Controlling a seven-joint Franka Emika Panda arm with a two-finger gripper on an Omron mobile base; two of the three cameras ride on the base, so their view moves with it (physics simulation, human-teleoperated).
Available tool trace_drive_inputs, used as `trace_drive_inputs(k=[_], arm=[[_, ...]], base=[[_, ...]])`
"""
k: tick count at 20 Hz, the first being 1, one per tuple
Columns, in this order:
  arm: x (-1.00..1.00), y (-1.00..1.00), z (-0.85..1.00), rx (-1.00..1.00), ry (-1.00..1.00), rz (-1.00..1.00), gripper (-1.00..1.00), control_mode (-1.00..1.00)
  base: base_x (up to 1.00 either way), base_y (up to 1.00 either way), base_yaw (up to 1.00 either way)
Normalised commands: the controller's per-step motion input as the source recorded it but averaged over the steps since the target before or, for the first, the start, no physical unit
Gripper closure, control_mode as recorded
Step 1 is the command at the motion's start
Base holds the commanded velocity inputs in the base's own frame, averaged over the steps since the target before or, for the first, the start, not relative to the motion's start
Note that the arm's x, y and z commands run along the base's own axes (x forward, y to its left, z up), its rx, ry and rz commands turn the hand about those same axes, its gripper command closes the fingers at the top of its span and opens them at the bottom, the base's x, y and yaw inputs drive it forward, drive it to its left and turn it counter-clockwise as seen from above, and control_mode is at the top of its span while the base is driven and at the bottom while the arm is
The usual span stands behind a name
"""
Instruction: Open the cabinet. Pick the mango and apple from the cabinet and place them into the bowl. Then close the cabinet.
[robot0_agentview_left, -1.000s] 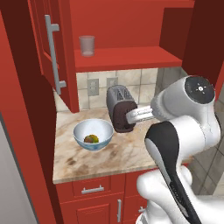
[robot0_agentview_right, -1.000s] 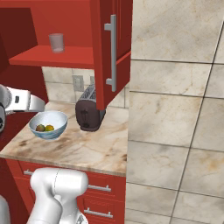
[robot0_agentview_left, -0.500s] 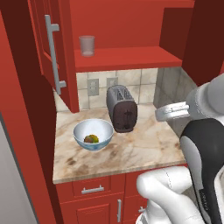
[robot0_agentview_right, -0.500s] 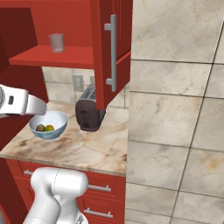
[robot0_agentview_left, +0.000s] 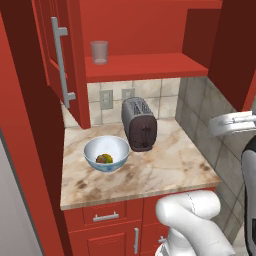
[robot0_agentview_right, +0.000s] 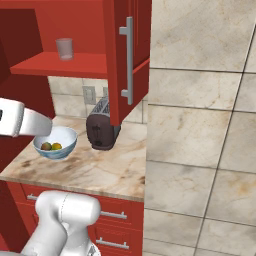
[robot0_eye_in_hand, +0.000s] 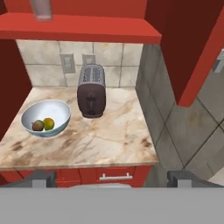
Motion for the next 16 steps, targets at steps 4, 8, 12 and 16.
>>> trace_drive_inputs(k=[4, 8, 12, 16], arm=[[-0.03, -0.31, 0.29, 0.0, 0.0, -0.11, -1.0, -1.0], [0.01, -0.4, 0.07, 0.0, 0.0, -0.04, -1.0, -1.0], [0.15, -0.39, 0.0, -0.01, -0.07, 0.0, -1.0, -1.0], [0.2, -0.24, 0.0, -0.02, -0.16, 0.0, -1.0, -1.0]], base=[[0.0, 0.0, 0.0], [0.0, 0.0, 0.0], [0.0, 0.0, 0.0], [0.0, 0.0, 0.0]])
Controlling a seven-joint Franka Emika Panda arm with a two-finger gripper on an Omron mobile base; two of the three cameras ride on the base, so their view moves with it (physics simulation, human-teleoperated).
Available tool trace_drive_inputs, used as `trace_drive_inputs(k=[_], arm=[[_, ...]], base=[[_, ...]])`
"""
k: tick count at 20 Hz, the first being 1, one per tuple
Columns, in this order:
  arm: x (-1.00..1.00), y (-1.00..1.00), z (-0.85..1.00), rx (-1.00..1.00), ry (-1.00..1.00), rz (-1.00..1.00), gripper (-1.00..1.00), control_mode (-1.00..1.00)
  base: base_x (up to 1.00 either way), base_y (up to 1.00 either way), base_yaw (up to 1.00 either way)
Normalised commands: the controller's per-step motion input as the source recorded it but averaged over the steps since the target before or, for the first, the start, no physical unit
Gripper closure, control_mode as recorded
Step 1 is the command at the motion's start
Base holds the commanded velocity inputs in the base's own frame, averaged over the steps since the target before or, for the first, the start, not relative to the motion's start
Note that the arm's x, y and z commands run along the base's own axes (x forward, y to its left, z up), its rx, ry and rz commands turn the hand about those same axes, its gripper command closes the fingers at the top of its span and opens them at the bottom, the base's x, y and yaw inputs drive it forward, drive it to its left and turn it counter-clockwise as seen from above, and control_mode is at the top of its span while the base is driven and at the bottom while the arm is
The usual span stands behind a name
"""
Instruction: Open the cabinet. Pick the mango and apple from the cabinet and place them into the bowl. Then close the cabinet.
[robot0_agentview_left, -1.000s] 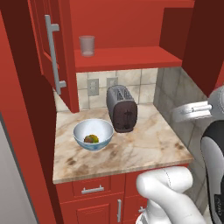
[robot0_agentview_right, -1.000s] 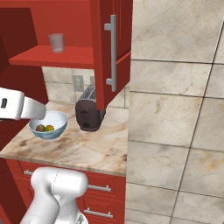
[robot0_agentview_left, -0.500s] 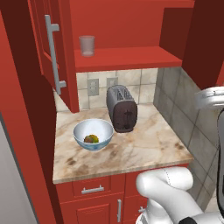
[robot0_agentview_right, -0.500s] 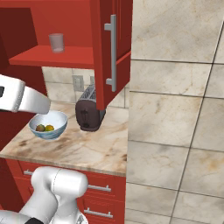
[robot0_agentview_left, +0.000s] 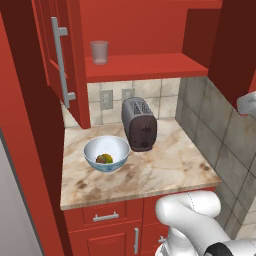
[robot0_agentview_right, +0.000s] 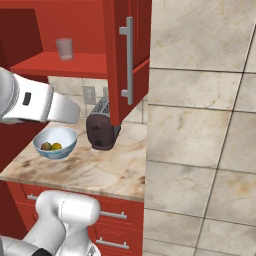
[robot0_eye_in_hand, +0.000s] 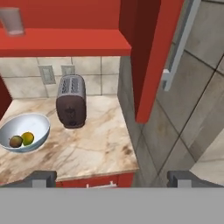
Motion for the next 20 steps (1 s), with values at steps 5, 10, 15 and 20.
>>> trace_drive_inputs(k=[5, 10, 15, 20], arm=[[0.29, -0.09, 0.0, -0.04, -0.08, -0.02, -1.0, -1.0], [0.19, -0.2, 0.0, -0.04, 0.0, -0.1, -1.0, -1.0], [0.13, -0.39, 0.0, -0.02, 0.0, -0.1, -1.0, -1.0], [0.38, -0.29, 0.0, 0.0, 0.0, -0.01, -1.0, -1.0]], base=[[0.0, 0.0, 0.0], [0.0, 0.0, 0.0], [0.0, 0.0, 0.0], [0.0, 0.0, 0.0]])
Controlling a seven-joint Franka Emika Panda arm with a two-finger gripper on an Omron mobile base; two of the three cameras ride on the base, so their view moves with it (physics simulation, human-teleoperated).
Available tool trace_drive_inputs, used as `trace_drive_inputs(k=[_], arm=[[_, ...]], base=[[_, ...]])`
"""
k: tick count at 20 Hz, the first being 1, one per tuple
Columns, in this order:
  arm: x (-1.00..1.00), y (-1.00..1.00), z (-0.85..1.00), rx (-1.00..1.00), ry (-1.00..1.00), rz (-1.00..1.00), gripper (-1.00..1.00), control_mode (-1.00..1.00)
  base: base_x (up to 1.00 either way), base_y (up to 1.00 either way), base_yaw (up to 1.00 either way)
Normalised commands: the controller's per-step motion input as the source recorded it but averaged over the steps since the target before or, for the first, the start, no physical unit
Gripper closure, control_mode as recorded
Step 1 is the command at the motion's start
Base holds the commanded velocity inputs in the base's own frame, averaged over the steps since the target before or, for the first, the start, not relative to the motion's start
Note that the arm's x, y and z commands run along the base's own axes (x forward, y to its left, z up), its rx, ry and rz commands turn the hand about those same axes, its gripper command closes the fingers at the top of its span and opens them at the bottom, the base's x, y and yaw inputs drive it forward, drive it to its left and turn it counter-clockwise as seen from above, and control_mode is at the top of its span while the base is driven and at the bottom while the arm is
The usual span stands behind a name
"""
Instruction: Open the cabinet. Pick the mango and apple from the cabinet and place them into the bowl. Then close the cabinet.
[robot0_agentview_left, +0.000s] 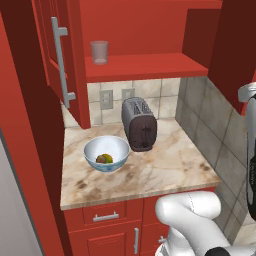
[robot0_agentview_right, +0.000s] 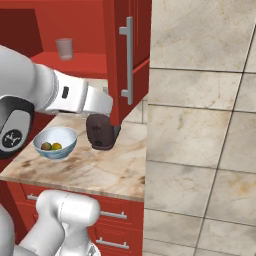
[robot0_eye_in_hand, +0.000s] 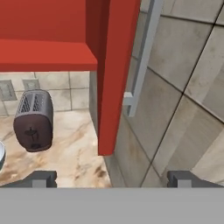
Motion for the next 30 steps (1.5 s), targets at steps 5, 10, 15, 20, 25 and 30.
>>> trace_drive_inputs(k=[5, 10, 15, 20, 25, 30], arm=[[0.37, -0.17, 0.0, 0.0, 0.0, -0.01, -1.0, -1.0], [0.3, -0.12, -0.03, 0.0, 0.0, 0.0, -1.0, -1.0], [0.32, -0.01, -0.17, 0.0, 0.0, 0.0, -1.0, -1.0], [0.38, 0.0, -0.21, 0.0, 0.0, 0.0, -1.0, -1.0], [0.39, -0.03, -0.14, 0.0, 0.0, 0.0, -1.0, -1.0], [0.34, -0.11, -0.07, 0.0, 0.0, 0.0, -1.0, -1.0]], base=[[0.0, 0.0, 0.0], [0.0, 0.0, 0.0], [0.0, 0.0, 0.0], [0.0, 0.0, 0.0], [0.0, 0.0, 0.0], [0.0, 0.0, 0.0]])
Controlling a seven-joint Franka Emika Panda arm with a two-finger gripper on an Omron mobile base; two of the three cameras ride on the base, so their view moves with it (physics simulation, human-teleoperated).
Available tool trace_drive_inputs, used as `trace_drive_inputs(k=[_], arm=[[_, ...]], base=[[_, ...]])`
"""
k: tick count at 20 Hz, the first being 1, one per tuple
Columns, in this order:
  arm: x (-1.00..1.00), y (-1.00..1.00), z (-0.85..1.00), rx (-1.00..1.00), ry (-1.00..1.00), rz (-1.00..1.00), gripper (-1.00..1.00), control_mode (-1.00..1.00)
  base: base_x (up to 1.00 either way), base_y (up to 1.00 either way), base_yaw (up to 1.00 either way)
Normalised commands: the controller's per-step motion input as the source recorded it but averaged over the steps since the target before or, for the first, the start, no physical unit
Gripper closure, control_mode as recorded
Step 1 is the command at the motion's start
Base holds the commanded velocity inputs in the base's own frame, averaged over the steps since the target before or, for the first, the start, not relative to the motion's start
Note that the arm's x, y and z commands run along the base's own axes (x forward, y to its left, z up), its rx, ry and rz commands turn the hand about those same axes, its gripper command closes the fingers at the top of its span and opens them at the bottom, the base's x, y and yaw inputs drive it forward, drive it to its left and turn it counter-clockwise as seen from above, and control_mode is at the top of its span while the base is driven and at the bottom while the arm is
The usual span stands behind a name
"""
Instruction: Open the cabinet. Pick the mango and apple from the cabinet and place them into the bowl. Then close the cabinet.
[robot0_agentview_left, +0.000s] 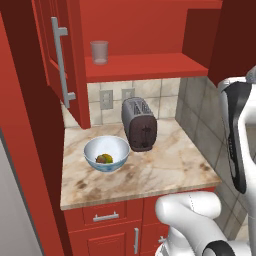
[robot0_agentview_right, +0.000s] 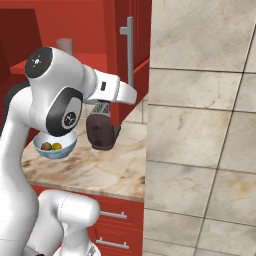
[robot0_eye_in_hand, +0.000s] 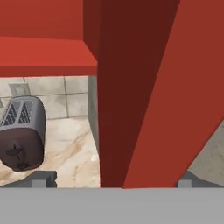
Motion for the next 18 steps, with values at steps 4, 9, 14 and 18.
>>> trace_drive_inputs(k=[4, 9, 14, 18], arm=[[0.3, -0.15, -0.07, 0.0, 0.0, 0.0, -1.0, -1.0], [0.31, -0.03, -0.11, 0.0, 0.0, 0.0, -1.0, -1.0], [0.33, 0.05, -0.12, 0.0, 0.0, 0.01, -1.0, -1.0], [0.52, 0.24, -0.17, 0.0, 0.05, 0.11, -1.0, -1.0]], base=[[0.0, 0.0, 0.0], [0.0, 0.0, 0.0], [0.0, 0.0, 0.0], [0.0, 0.0, 0.0]])
